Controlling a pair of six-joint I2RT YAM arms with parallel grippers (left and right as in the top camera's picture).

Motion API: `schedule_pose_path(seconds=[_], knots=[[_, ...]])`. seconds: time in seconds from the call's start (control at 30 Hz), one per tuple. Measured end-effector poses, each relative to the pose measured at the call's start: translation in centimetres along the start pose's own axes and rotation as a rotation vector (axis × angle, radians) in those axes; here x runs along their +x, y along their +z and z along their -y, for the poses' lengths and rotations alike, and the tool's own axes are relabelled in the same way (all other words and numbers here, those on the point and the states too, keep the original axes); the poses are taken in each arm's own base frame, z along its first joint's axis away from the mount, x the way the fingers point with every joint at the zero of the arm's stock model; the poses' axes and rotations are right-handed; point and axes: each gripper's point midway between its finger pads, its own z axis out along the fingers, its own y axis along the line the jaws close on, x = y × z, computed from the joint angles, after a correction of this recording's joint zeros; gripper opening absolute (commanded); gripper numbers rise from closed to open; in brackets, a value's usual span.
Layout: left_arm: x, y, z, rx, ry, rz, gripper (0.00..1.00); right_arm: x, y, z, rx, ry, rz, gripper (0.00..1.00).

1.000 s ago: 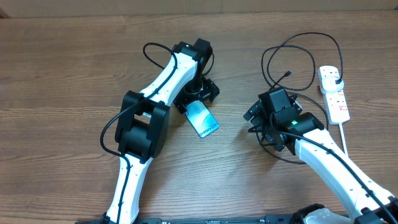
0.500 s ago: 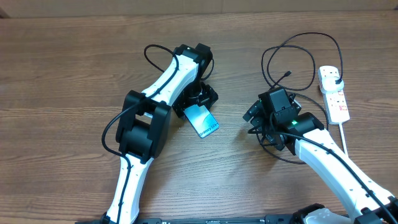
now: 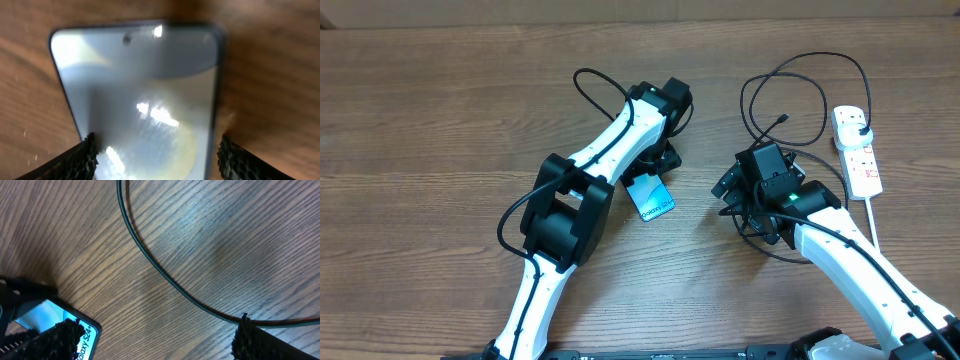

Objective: Plug charger to phone and switch on socket

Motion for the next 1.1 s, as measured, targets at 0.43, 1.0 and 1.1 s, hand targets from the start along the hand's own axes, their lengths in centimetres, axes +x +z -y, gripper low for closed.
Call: schedule_pose_path(seconds=[0.43,1.0,1.1], knots=[[-0.9,0.0,-2.6,-0.045,0.04,-0.053,1.0,-0.3,0.0,1.7,0.058,-0.053,-0.009,1.0],[0.2,0.4,-1.3,0.039,0.03,-0.073,0.96,-7.2,-9.9,9.9,-0.027,0.16,0.219,1.0],[0.5,0.4,-1.3,0.045,0.021,-0.096,0.96,-7.3,-11.5,9.7,-0.074,0.133,0.275,1.0]])
